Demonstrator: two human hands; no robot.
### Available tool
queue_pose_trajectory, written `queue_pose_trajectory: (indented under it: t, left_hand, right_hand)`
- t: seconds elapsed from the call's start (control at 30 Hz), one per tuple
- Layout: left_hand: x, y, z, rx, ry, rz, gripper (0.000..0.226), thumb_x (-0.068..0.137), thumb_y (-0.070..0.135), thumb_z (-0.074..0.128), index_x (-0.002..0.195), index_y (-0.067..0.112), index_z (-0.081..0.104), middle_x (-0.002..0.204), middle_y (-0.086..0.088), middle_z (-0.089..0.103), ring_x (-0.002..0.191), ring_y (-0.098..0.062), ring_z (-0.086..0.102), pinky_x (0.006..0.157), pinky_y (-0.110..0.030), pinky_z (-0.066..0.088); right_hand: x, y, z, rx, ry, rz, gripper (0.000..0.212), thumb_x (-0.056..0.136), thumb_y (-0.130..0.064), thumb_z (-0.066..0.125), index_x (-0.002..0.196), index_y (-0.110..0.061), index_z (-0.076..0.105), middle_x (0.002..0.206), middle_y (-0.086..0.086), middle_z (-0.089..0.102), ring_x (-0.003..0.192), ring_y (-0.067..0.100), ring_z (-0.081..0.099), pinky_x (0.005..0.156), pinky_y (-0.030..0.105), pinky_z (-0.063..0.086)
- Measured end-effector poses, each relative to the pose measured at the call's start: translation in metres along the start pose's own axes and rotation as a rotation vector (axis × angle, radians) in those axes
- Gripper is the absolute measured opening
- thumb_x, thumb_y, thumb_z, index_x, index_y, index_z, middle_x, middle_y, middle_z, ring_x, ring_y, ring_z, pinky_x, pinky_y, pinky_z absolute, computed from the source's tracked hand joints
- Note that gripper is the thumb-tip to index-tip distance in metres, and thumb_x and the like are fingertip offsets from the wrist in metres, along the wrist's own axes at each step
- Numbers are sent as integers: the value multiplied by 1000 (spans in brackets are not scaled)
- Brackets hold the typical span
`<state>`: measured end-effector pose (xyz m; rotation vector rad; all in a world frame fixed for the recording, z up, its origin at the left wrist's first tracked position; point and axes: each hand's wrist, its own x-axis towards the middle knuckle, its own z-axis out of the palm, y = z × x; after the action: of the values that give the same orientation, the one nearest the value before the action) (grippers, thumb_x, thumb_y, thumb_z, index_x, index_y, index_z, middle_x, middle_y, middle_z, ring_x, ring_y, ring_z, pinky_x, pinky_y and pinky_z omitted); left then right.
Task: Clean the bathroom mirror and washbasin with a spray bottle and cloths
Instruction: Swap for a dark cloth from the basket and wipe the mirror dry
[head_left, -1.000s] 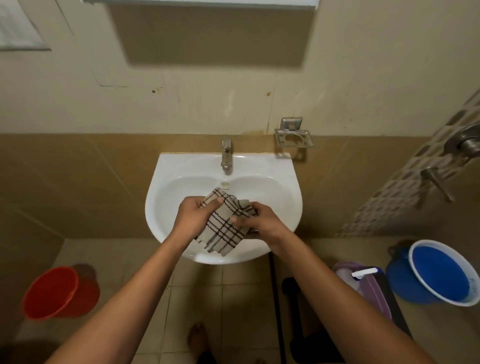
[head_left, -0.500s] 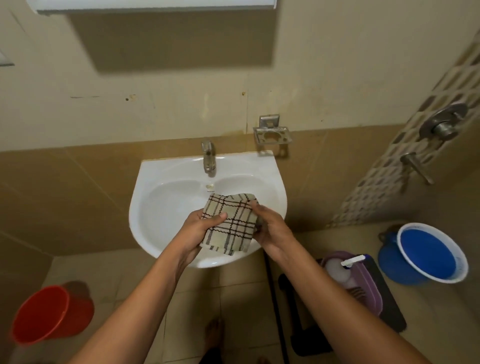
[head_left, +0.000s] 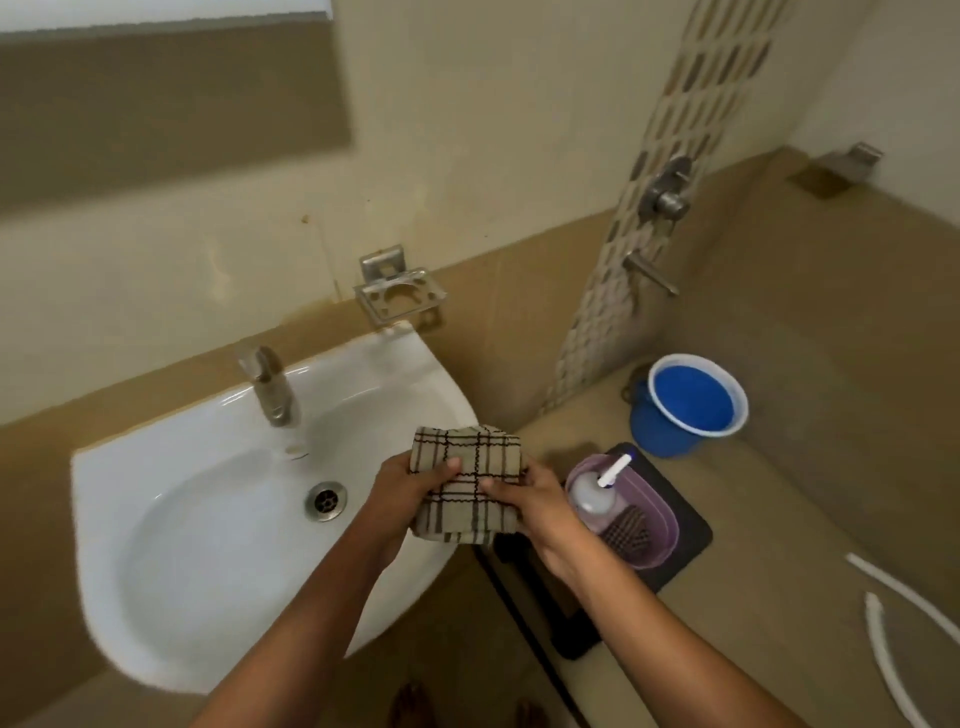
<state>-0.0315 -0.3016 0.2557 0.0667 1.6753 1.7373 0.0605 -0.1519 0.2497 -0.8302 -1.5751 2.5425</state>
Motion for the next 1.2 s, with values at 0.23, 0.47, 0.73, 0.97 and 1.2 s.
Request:
queue_pose_trajectory:
  t: [0.23, 0.47, 0.73, 0.97, 1.2]
  left_hand:
    - [37, -12, 65, -79, -320, -233, 39, 85, 7, 67, 124, 7, 61, 117, -17, 70, 108, -35, 67, 92, -49, 54]
    - [74, -30, 143, 50, -377, -326, 36, 87, -2, 60, 122, 8, 61, 113, -16, 71, 103, -31, 70, 82, -44, 58]
    - [117, -56, 212, 125, -310, -432, 33, 89, -3, 59, 120, 7, 63, 115, -17, 71, 100, -31, 71, 75, -42, 60]
    - [148, -83, 241, 112, -228, -470, 35, 91, -4, 54, 123, 9, 62, 115, -13, 71, 103, -29, 70, 79, -43, 60]
    - [189, -112, 241, 106, -214, -494, 36, 91, -2, 56, 124, 10, 63, 118, -14, 70, 109, -30, 67, 91, -49, 55]
  right_hand:
    - [-15, 1, -63, 13, 238, -49, 36, 88, 0, 68, 123, -5, 61, 114, 14, 73, 106, 29, 70, 85, 36, 59]
    - [-20, -2, -147, -92, 392, -4, 33, 88, -10, 72, 119, -17, 68, 111, 1, 75, 103, 19, 71, 87, 39, 59]
    - [-7, 8, -260, -82, 473, 223, 30, 86, -21, 76, 113, -15, 65, 96, 3, 74, 81, 15, 73, 75, 37, 61]
    - [38, 47, -323, -205, 609, 430, 28, 90, -19, 72, 113, -9, 60, 100, 15, 70, 72, 18, 67, 59, 27, 55]
    - [86, 97, -343, -586, 626, 513, 20, 89, -28, 70, 86, -18, 53, 75, -3, 51, 75, 17, 53, 53, 19, 33]
